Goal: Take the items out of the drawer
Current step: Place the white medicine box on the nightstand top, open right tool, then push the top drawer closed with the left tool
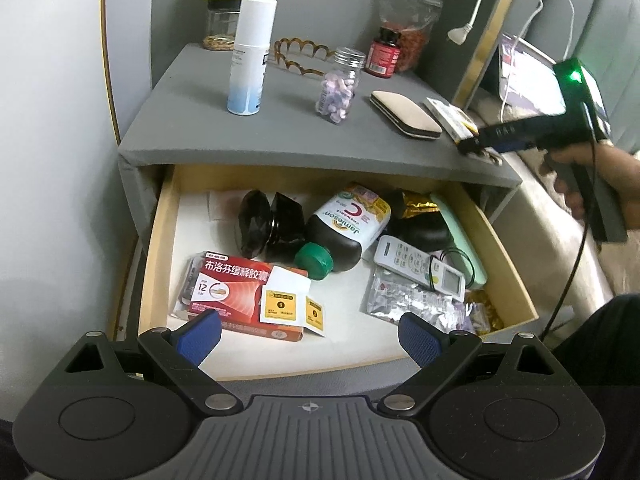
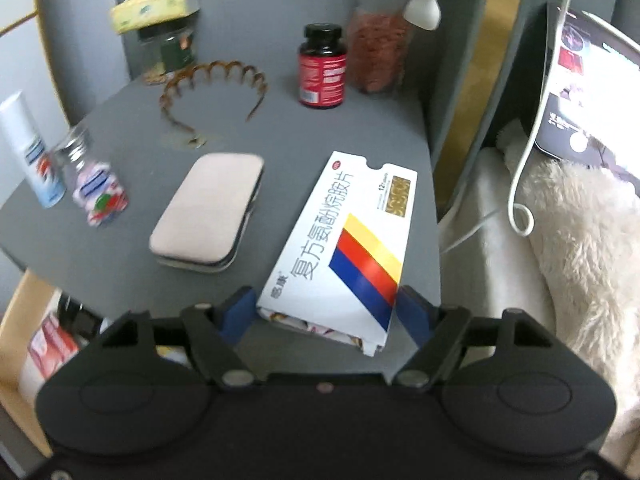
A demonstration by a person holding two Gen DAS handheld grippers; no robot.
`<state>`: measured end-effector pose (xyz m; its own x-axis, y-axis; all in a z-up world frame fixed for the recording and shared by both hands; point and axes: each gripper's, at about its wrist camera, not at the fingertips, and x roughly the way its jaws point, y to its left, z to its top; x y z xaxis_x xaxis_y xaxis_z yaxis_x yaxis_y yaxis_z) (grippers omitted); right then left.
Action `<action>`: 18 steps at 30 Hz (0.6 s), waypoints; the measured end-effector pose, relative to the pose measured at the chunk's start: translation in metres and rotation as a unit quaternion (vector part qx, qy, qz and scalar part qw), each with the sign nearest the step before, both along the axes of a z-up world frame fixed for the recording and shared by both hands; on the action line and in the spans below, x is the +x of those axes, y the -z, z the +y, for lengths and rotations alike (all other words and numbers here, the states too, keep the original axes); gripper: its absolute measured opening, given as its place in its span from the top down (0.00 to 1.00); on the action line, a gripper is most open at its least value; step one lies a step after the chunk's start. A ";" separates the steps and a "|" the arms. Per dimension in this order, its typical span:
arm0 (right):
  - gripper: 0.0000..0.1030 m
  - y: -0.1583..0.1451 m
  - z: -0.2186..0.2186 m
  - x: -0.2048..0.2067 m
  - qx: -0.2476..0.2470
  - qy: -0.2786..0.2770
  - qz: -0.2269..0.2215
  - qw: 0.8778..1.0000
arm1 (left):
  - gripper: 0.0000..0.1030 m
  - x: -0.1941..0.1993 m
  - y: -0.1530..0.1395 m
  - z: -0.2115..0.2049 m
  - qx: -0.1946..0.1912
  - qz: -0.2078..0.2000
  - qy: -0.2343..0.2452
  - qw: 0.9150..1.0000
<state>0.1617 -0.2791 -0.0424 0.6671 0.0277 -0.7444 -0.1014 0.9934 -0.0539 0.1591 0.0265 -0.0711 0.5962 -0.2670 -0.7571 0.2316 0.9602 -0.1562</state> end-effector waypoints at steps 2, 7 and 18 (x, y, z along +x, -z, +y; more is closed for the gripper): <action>0.27 0.001 0.002 0.002 -0.007 -0.008 0.003 1.000 | 0.10 0.000 0.001 -0.001 0.005 -0.001 0.004 1.000; 0.17 -0.019 0.009 -0.025 -0.033 -0.010 -0.043 0.998 | 0.10 0.000 0.000 -0.001 0.007 -0.004 0.008 1.000; 0.16 -0.071 0.004 -0.177 0.145 0.012 -0.058 0.988 | 0.10 -0.012 -0.006 -0.011 0.032 -0.014 0.033 0.999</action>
